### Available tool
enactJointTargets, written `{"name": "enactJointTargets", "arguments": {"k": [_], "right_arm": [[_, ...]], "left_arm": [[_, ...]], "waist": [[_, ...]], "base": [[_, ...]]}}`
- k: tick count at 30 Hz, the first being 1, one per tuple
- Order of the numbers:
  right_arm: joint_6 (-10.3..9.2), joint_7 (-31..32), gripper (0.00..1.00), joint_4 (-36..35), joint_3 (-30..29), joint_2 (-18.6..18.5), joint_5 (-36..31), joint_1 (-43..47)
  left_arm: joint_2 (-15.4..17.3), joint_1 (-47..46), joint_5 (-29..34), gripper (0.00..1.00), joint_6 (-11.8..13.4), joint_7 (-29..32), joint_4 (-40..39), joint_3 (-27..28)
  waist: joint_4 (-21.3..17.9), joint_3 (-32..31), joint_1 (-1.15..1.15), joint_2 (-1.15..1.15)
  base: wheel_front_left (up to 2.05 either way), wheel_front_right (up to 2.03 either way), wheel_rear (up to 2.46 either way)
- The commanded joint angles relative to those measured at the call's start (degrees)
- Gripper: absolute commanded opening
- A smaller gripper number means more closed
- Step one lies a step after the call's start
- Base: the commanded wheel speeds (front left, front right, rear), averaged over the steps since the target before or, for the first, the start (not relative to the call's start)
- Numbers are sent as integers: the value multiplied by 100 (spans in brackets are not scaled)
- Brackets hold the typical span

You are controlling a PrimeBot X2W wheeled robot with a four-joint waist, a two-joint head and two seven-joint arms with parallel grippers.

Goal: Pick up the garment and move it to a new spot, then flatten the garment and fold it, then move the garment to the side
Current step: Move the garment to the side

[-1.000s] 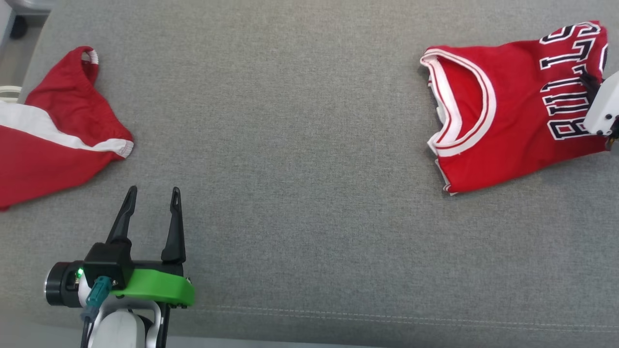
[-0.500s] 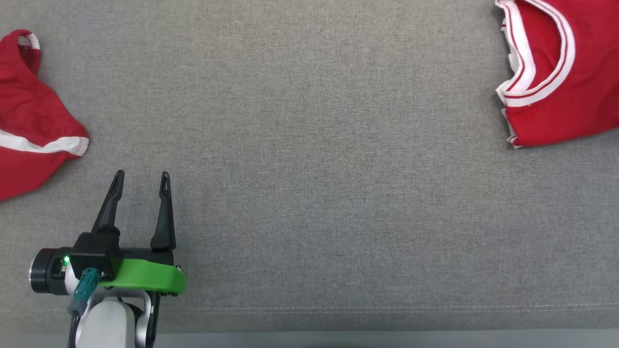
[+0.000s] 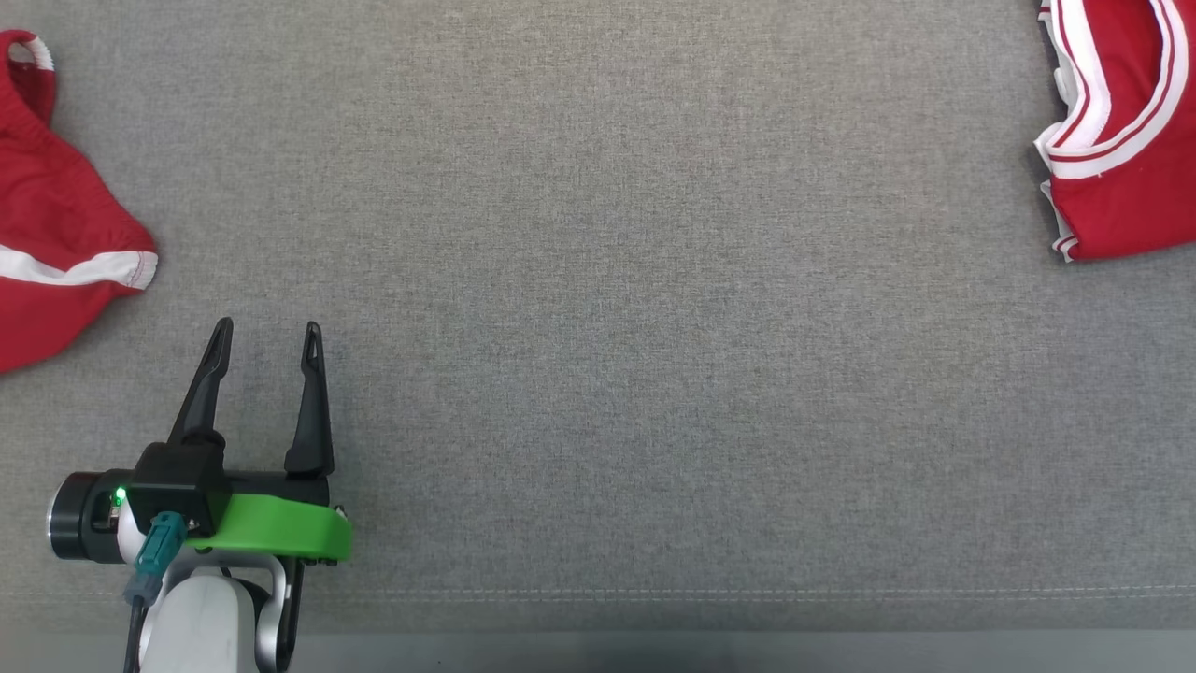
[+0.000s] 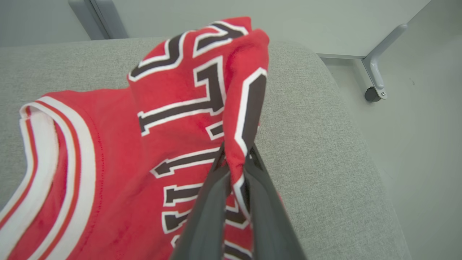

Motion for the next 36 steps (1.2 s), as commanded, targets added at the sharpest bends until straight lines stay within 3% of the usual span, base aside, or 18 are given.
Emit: {"name": "enactJointTargets", "arguments": {"k": [1, 2, 3, 4, 5, 12, 23, 28, 36], "right_arm": [[-8, -63, 0, 73, 25, 9, -65, -87], [-8, -94, 0, 123, 41, 9, -102, -101], [-8, -113, 20, 176, 67, 11, -133, -109], [-8, -126, 74, 218, 94, 27, -157, -123], [-8, -156, 100, 252, 110, 41, -177, -138], [-8, -503, 100, 300, 183, 166, -300, -172], [-7, -1923, 100, -314, 146, 623, -147, 324], [-7, -2207, 100, -723, 45, 869, -146, 804], [-7, -2217, 100, -1988, -1315, 1208, -1000, 1746]], "left_arm": [[40, -54, 21, 100, 14, 9, 7, 38], [38, -52, 24, 100, 18, 9, 11, 41], [35, -54, 28, 100, 19, 9, 14, 43], [34, -60, 30, 100, 19, 9, 14, 46], [31, -68, 30, 100, 21, 9, 16, 51], [21, -46, 27, 100, 39, 9, 50, 87], [-62, 195, -54, 100, 78, 9, 103, 112], [-94, 284, -79, 100, 106, 9, 93, 159], [-100, 460, -77, 100, 156, 9, -2, 291]], "waist": [[0, -13, 0, 0], [-1, -18, 0, 0], [0, -22, 0, 0], [-1, -25, 0, 0], [-3, -29, 0, 0], [-41, -142, 0, 0], [-143, -736, 0, 0], [-177, -985, 0, 0], [-330, -1286, 0, 0]], "base": [[0, 0, 0], [0, 0, 0], [0, 0, 0], [0, 0, 0], [0, 0, 0], [0, 0, 0], [0, 0, 0], [0, 0, 0], [0, 0, 0]]}}
